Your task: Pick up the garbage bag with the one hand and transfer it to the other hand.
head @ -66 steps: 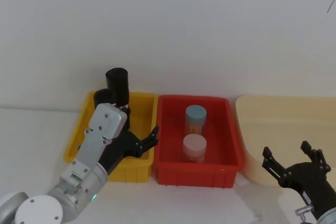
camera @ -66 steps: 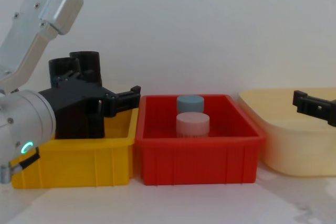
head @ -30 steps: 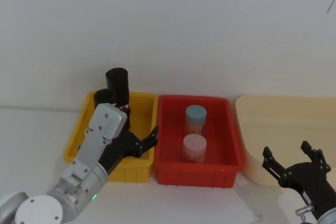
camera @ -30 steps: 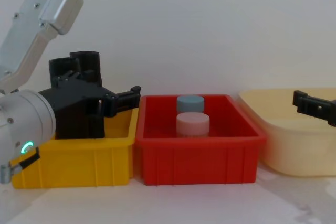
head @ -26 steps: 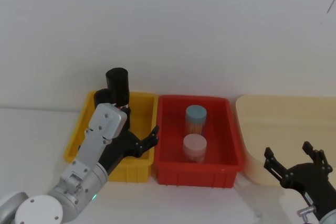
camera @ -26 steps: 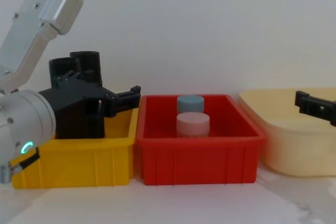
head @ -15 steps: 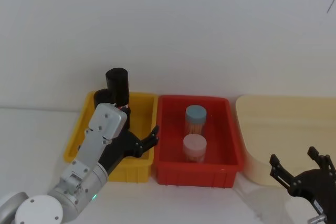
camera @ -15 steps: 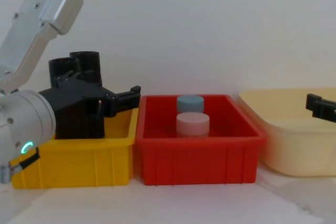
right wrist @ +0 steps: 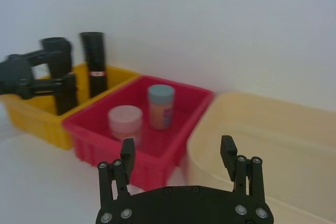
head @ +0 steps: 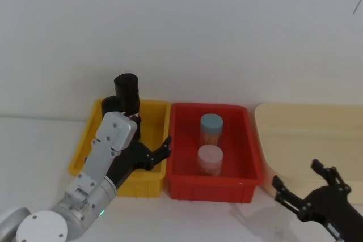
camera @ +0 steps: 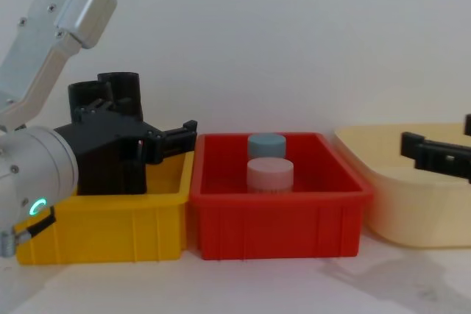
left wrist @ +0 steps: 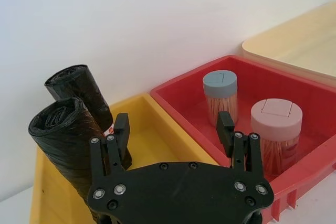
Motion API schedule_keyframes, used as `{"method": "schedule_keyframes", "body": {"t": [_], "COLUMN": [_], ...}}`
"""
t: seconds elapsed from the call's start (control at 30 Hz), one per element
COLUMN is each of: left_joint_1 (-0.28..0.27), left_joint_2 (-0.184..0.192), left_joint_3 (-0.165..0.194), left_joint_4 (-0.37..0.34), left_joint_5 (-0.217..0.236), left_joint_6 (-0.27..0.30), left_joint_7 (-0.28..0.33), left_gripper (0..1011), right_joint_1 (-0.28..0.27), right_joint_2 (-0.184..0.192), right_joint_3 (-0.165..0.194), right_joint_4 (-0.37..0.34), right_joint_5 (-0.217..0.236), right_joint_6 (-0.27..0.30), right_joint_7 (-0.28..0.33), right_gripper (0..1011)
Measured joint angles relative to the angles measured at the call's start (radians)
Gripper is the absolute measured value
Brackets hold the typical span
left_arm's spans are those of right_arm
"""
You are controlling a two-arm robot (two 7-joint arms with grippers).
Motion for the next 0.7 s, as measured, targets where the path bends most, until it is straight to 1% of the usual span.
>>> {"method": "schedule_keyframes", "body": {"t": [0.17,0.2,0.3,0.33,0.47,0.57,0.6,0.7], "left_joint_1": [0.000,0.000,0.000,0.000,0.000,0.000,0.000,0.000], "left_joint_2": [0.000,0.000,0.000,0.000,0.000,0.000,0.000,0.000], "left_joint_3": [0.000,0.000,0.000,0.000,0.000,0.000,0.000,0.000], "left_joint_4": [0.000,0.000,0.000,0.000,0.000,0.000,0.000,0.000], "left_joint_5": [0.000,0.000,0.000,0.000,0.000,0.000,0.000,0.000], "left_joint_6": [0.000,0.000,0.000,0.000,0.000,0.000,0.000,0.000], "left_joint_7": [0.000,0.000,0.000,0.000,0.000,0.000,0.000,0.000], "left_gripper": [1002,1002,1002,1002,1001,1002,1002,1002], "right_joint_1": [0.016,0.025,0.038,0.049,0.073,0.104,0.104,0.129], "right_joint_2": [0.007,0.008,0.008,0.007,0.001,-0.008,-0.008,-0.015], "right_joint_3": [-0.025,-0.034,-0.050,-0.060,-0.082,-0.107,-0.107,-0.126], "right_joint_4": [-0.002,-0.002,0.000,0.003,0.010,0.020,0.020,0.027], "right_joint_5": [-0.006,-0.008,-0.014,-0.018,-0.032,-0.052,-0.052,-0.070], "right_joint_6": [0.001,0.004,0.014,0.021,0.046,0.079,0.079,0.110], "right_joint_7": [0.036,0.049,0.060,0.064,0.072,0.077,0.077,0.078], "right_gripper": [1000,1000,1000,1000,1000,1000,1000,1000]}}
